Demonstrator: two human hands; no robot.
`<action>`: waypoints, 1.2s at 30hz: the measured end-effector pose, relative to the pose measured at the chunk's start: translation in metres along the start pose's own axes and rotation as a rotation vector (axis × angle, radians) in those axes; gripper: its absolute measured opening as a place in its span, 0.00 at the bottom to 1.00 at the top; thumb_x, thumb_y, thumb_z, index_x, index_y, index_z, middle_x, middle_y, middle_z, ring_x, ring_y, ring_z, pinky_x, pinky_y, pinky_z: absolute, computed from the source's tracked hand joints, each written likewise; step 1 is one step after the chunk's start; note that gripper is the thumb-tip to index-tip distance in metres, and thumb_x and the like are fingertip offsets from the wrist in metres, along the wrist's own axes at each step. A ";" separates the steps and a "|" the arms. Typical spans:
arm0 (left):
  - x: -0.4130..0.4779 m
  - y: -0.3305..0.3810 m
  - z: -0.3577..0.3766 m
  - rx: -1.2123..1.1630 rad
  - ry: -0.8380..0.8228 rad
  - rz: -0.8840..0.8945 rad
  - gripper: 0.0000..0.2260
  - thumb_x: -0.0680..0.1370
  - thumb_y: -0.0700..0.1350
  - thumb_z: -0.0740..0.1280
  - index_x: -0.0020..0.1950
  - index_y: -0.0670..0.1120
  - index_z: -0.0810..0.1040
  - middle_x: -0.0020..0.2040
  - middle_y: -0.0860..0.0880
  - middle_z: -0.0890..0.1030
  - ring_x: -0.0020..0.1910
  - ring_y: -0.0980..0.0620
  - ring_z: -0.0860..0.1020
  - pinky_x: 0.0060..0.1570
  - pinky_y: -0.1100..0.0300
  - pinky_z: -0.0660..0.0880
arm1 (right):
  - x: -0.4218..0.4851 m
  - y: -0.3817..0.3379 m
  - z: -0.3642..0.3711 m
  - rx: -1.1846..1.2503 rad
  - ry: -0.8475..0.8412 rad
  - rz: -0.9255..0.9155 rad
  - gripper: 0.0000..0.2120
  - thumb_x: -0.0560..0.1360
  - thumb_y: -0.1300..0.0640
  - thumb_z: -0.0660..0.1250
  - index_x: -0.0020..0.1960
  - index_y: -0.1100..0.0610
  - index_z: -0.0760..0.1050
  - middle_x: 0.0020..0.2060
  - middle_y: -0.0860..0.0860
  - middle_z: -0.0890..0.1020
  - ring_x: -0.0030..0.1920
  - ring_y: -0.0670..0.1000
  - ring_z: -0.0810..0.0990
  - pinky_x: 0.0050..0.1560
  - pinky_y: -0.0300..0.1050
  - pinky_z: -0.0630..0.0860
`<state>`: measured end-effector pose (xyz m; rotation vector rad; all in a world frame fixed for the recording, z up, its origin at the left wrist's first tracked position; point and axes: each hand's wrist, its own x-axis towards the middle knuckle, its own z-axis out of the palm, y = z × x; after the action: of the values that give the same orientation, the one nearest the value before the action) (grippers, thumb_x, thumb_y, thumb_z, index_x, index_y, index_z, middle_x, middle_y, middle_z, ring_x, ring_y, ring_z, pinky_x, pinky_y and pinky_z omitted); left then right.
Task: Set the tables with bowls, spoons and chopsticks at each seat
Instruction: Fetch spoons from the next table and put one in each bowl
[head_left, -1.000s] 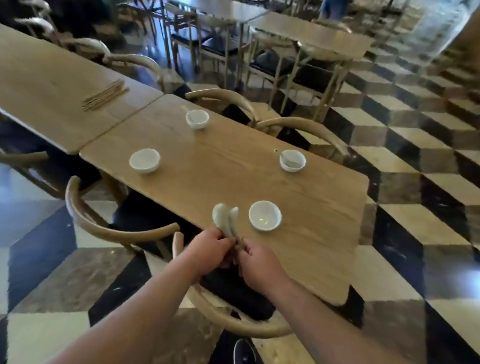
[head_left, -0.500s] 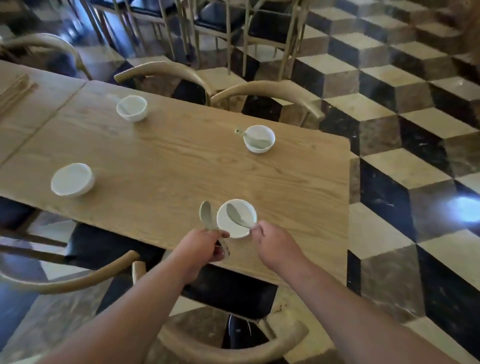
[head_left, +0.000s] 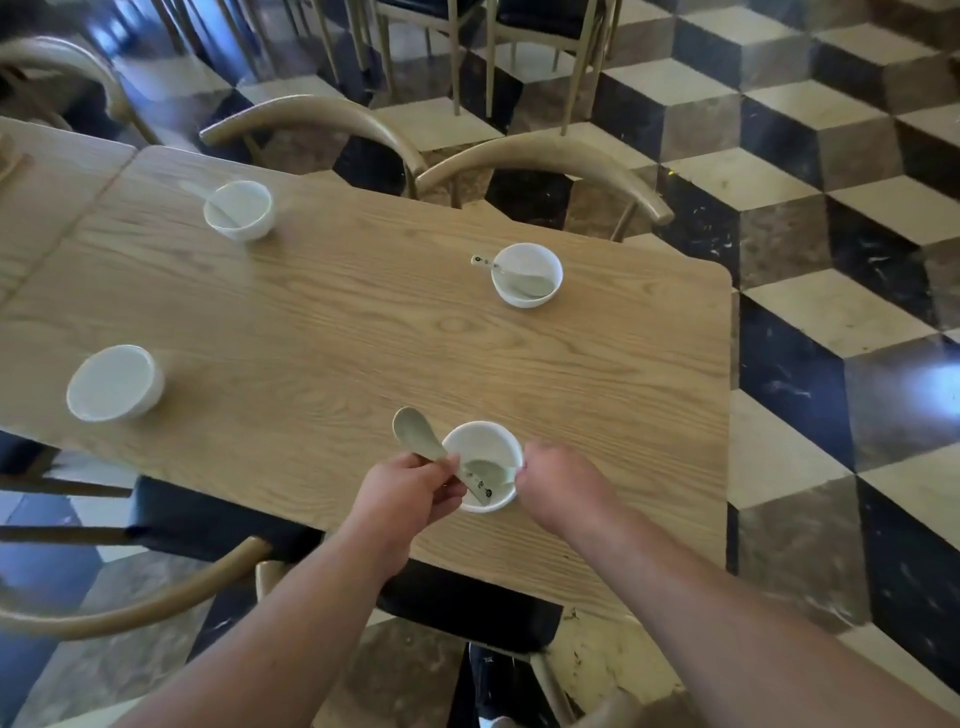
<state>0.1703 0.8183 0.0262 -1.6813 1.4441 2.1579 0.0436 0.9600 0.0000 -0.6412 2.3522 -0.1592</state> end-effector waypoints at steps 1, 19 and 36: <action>0.002 0.000 -0.001 -0.006 -0.003 -0.004 0.08 0.82 0.42 0.74 0.54 0.36 0.84 0.44 0.42 0.87 0.41 0.51 0.87 0.41 0.61 0.85 | 0.002 0.000 0.000 0.000 0.000 0.004 0.11 0.82 0.57 0.59 0.62 0.57 0.75 0.58 0.57 0.83 0.57 0.61 0.82 0.49 0.51 0.76; 0.034 0.050 -0.131 -0.287 -0.088 -0.031 0.08 0.84 0.42 0.71 0.54 0.37 0.84 0.41 0.44 0.89 0.40 0.52 0.88 0.42 0.59 0.84 | -0.006 -0.195 0.001 0.671 -0.115 -0.022 0.12 0.86 0.55 0.64 0.45 0.57 0.79 0.37 0.54 0.84 0.32 0.50 0.82 0.36 0.47 0.83; 0.119 0.114 -0.361 -0.487 0.043 -0.131 0.13 0.88 0.45 0.63 0.56 0.39 0.84 0.45 0.44 0.90 0.43 0.50 0.89 0.49 0.54 0.84 | 0.092 -0.481 0.070 0.392 -0.147 -0.039 0.11 0.82 0.49 0.65 0.45 0.53 0.79 0.42 0.52 0.86 0.39 0.54 0.82 0.40 0.48 0.79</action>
<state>0.3256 0.4527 0.0141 -1.9006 0.8207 2.5526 0.2242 0.5008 0.0272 -0.4861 2.0865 -0.5560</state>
